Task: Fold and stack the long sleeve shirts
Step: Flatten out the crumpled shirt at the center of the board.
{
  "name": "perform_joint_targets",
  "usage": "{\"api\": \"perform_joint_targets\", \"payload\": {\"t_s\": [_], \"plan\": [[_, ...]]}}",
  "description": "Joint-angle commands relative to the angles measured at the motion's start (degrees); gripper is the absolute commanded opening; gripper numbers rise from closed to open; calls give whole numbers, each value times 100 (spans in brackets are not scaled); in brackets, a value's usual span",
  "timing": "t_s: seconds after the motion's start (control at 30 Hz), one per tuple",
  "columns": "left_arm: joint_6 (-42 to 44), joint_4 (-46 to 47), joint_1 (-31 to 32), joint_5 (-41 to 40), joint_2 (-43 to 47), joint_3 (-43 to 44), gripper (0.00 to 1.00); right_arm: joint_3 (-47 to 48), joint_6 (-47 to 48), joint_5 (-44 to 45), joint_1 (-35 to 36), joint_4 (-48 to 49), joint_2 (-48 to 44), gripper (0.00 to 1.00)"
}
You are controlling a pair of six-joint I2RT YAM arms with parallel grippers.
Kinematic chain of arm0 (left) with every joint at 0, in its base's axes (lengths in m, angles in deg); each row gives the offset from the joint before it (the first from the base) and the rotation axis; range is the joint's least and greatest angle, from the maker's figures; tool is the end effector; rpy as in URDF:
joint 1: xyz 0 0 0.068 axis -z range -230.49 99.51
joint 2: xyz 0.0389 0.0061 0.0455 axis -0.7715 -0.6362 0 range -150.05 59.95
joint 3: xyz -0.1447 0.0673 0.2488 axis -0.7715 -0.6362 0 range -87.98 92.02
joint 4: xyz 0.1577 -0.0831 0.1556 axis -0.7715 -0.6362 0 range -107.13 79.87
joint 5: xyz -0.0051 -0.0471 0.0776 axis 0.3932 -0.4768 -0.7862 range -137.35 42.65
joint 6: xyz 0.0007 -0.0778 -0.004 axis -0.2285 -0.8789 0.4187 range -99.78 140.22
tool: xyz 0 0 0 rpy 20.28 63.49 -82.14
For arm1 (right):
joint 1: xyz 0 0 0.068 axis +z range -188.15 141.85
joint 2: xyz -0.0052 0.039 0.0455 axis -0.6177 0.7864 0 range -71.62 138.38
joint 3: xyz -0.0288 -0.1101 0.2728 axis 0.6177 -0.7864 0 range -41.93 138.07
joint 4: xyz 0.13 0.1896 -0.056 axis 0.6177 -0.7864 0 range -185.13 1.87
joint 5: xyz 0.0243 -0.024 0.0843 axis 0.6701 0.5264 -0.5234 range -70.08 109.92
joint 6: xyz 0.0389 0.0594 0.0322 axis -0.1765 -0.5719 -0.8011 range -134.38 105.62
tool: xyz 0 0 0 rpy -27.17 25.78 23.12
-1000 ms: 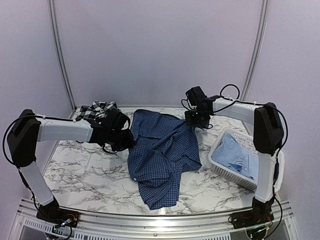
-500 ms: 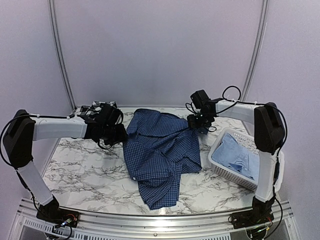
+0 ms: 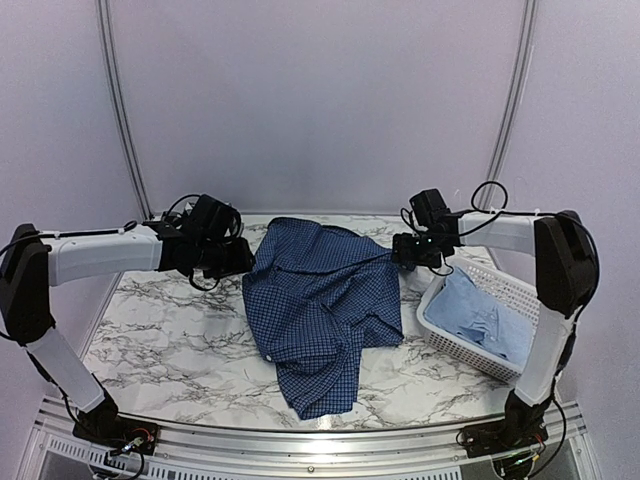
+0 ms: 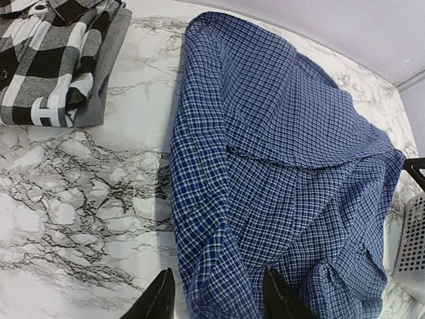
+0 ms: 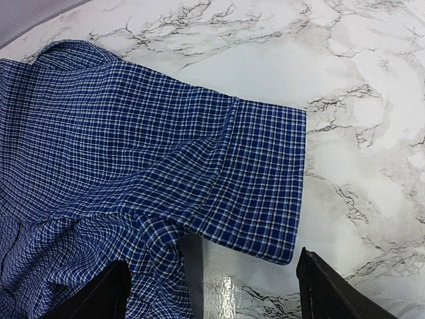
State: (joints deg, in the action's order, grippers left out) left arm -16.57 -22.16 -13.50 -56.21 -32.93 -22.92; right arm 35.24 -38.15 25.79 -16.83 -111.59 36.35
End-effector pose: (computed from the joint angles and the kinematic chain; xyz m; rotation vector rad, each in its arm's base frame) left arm 0.2960 -0.2102 0.2624 -0.0797 2.3060 -0.5050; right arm 0.3834 0.1423 0.2128 0.0956 2.5195 0.1922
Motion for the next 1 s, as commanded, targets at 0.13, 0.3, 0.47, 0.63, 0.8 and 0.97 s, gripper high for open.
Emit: {"api": "perform_joint_targets", "payload": {"t_s": [0.13,0.3,0.47,0.63,0.8,0.97], "plan": [[253,-153,189,278,-106,401,46,-780,-509,-392,-496,556,-463,85],[226,-109,212,291,-163,384,46,-904,-581,-524,-614,673,-529,84],[223,-81,212,297,-185,387,46,-466,-444,-642,-573,454,-329,82],[234,-41,212,321,-219,385,46,-504,-56,-757,-353,351,-562,82],[223,-15,212,397,-315,418,46,-382,216,-712,402,12,-1002,84],[221,-6,212,368,-294,424,46,-1037,-77,-832,1178,-183,-1551,84]]}}
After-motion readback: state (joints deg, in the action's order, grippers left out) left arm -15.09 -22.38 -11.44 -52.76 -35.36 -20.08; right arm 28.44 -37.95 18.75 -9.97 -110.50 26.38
